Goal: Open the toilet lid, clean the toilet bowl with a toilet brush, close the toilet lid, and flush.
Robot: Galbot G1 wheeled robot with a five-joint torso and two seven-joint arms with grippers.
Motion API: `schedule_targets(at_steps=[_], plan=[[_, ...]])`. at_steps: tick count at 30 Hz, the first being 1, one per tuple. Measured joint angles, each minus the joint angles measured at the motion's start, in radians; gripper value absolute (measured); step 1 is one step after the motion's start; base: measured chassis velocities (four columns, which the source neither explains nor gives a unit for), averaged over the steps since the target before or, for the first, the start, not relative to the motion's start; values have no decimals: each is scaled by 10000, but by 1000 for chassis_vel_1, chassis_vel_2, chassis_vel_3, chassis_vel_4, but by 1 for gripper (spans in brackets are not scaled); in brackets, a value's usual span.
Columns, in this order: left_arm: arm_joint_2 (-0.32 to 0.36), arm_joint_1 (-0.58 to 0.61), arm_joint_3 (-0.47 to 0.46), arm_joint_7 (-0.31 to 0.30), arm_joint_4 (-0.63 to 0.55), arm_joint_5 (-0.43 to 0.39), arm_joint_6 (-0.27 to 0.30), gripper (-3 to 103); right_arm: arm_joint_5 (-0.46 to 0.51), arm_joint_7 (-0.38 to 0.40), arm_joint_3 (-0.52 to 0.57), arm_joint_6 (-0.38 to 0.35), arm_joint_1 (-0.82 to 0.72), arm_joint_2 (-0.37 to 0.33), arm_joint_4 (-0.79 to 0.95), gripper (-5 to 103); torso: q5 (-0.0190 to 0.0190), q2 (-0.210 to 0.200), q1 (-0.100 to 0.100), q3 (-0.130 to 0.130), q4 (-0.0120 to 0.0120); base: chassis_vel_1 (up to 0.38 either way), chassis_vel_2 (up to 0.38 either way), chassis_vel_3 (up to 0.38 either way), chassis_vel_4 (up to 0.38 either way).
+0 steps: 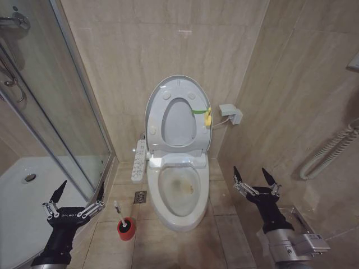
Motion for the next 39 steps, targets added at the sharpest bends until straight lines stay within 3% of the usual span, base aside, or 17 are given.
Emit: schedule_targets(at_steps=[16, 29, 39], plan=[[19, -103, 38, 6, 149, -8, 31, 100, 245, 150, -1, -44, 277, -169, -205, 100, 4, 1, 0, 0, 1, 0, 0, 0, 0], [653, -2263, 1049, 415, 3646, -505, 1185, 100, 400, 223, -37, -102, 570, -246, -406, 100, -6, 0, 2, 1, -5, 0, 0, 0, 0], [616, -1817, 1353, 524, 3053, -604, 1638, 100, 565, 319, -61, -227, 860, -319, -573, 100, 1, 0, 1, 0, -1, 0, 0, 0, 0]])
